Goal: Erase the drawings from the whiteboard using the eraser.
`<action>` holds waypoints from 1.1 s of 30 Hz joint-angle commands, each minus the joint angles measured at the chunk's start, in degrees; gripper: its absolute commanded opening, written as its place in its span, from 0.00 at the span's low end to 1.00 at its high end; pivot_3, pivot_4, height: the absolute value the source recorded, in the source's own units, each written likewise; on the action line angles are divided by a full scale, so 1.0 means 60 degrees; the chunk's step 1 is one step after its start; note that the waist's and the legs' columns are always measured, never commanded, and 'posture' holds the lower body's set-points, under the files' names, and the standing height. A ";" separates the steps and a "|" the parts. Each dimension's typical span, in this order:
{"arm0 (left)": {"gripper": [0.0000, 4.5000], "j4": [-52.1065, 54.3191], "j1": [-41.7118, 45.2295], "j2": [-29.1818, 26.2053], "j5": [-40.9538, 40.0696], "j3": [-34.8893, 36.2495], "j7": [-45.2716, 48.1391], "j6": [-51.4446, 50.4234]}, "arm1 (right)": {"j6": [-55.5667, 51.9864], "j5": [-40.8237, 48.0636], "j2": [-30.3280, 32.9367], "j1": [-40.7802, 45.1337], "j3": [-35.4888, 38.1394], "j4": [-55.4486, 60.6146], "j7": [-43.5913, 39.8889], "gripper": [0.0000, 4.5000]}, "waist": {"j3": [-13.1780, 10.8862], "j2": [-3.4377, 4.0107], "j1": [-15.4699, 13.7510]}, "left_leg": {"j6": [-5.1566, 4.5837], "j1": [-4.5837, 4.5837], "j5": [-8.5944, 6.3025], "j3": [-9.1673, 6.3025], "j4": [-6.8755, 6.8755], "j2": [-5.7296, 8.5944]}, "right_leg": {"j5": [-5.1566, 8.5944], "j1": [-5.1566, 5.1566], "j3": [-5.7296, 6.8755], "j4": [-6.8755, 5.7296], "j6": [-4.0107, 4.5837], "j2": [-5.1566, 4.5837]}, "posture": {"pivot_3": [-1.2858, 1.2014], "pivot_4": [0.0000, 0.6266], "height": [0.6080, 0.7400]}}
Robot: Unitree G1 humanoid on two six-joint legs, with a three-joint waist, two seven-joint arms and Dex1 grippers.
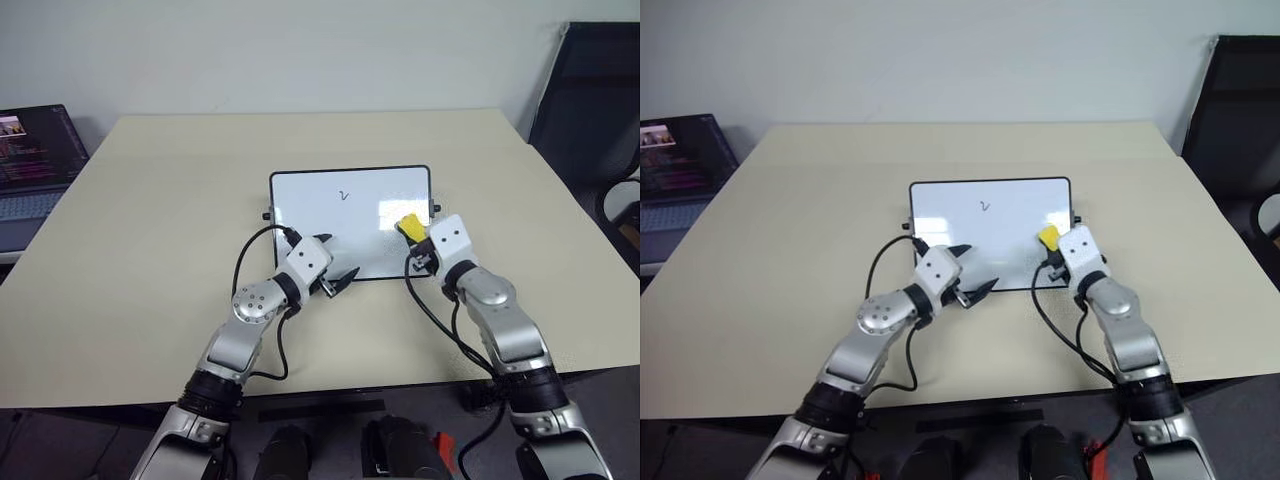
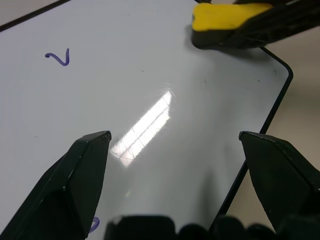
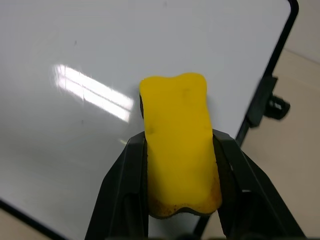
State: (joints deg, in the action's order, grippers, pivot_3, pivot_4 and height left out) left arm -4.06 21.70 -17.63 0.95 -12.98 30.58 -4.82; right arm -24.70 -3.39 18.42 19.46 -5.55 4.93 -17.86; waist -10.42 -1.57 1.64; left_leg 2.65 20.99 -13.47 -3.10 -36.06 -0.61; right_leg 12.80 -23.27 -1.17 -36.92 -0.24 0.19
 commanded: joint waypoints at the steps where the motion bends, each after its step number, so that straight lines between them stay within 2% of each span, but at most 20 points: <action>1: 1.00 0.0130 0.0250 0.0028 -0.0042 0.0190 0.0001 0.0157 | -0.0610 -0.0083 0.0200 -0.0373 0.0110 0.0115 -0.0032 0.29 | 0.0000 0.0000 0.0012 | 0.0000 0.0000 0.0000 0.0001 -0.0001 0.0000 | 0.0001 0.0000 0.0000 0.0001 0.0001 0.0000 | 0.52 0.24 1.00; 11: 1.00 0.0006 0.0325 0.0039 -0.0042 0.0189 -0.0002 0.0241 | -0.0782 -0.0007 0.0616 -0.0795 0.0248 0.0629 -0.0236 0.29 | -0.0002 -0.0004 0.0024 | 0.0002 0.0008 -0.0001 0.0003 0.0003 0.0001 | 0.0004 -0.0004 0.0003 0.0014 0.0003 0.0000 | 0.52 0.24 1.00; 14: 1.00 0.0057 0.0287 0.0046 -0.0041 0.0192 -0.0031 0.0228 | -0.0464 0.0244 0.0488 -0.0555 0.0509 0.0590 -0.0166 0.29 | -0.0005 -0.0008 0.0024 | 0.0002 0.0010 -0.0001 0.0003 0.0003 0.0001 | 0.0004 -0.0006 0.0003 0.0016 0.0002 -0.0002 | 0.52 0.24 1.00; 19: 1.00 0.0118 0.0245 0.0047 -0.0042 0.0232 -0.0095 0.0205 | 0.1079 0.0536 0.0292 -0.0113 0.0687 0.0405 -0.0246 0.29 | -0.0016 -0.0012 0.0035 | 0.0002 0.0018 -0.0001 0.0003 0.0003 0.0000 | 0.0005 -0.0018 0.0006 0.0016 0.0003 -0.0002 | 0.52 0.24 1.00; 22: 1.00 0.0151 0.0216 0.0049 -0.0034 0.0254 -0.0150 0.0189 | 0.1421 0.0653 0.0218 -0.0065 0.0815 0.0298 -0.0227 0.29 | -0.0016 -0.0011 0.0031 | 0.0002 0.0081 -0.0001 -0.0001 0.0011 0.0000 | -0.0018 -0.0077 0.0013 0.0012 -0.0035 0.0000 | 0.52 0.24 1.00; 25: 1.00 0.0260 0.0203 0.0123 0.0143 0.0364 -0.0612 0.0030 | 0.1692 0.0718 0.0230 0.0000 0.0920 0.0162 -0.0272 0.29 | -0.0016 -0.0011 0.0013 | 0.0002 0.0170 0.0000 -0.0003 0.0009 0.0001 | -0.0034 -0.0158 0.0013 0.0007 -0.0060 0.0001 | 0.52 0.24 1.00; 29: 1.00 0.0591 0.0213 0.0613 0.0374 0.0926 -0.2042 -0.0870 | 0.1979 0.0704 0.0159 0.0371 0.0865 -0.0247 -0.0265 0.29 | -0.0017 -0.0011 0.0018 | 0.0002 0.0169 -0.0001 -0.0003 0.0008 0.0000 | -0.0033 -0.0157 0.0010 0.0009 -0.0062 0.0000 | 0.52 0.24 1.00; 33: 1.00 0.0963 -0.0114 0.0897 0.0584 0.0746 -0.2337 -0.1315 | 0.2279 0.0656 -0.0037 0.0966 0.0672 -0.0820 -0.0299 0.29 | -0.0017 -0.0011 0.0038 | 0.0001 0.0151 -0.0001 -0.0001 0.0003 0.0001 | -0.0034 -0.0147 0.0009 -0.0002 -0.0063 0.0001 | 0.52 0.24 1.00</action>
State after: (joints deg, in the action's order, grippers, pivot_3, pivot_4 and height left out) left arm -0.95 21.43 -12.75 3.79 -8.08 17.29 -12.28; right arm -13.05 0.37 18.58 23.46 -1.44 -0.49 -19.73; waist -10.52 -1.64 1.87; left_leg 2.66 21.88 -13.47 -3.11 -36.04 -0.61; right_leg 12.60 -24.15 -1.11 -36.94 -0.61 0.19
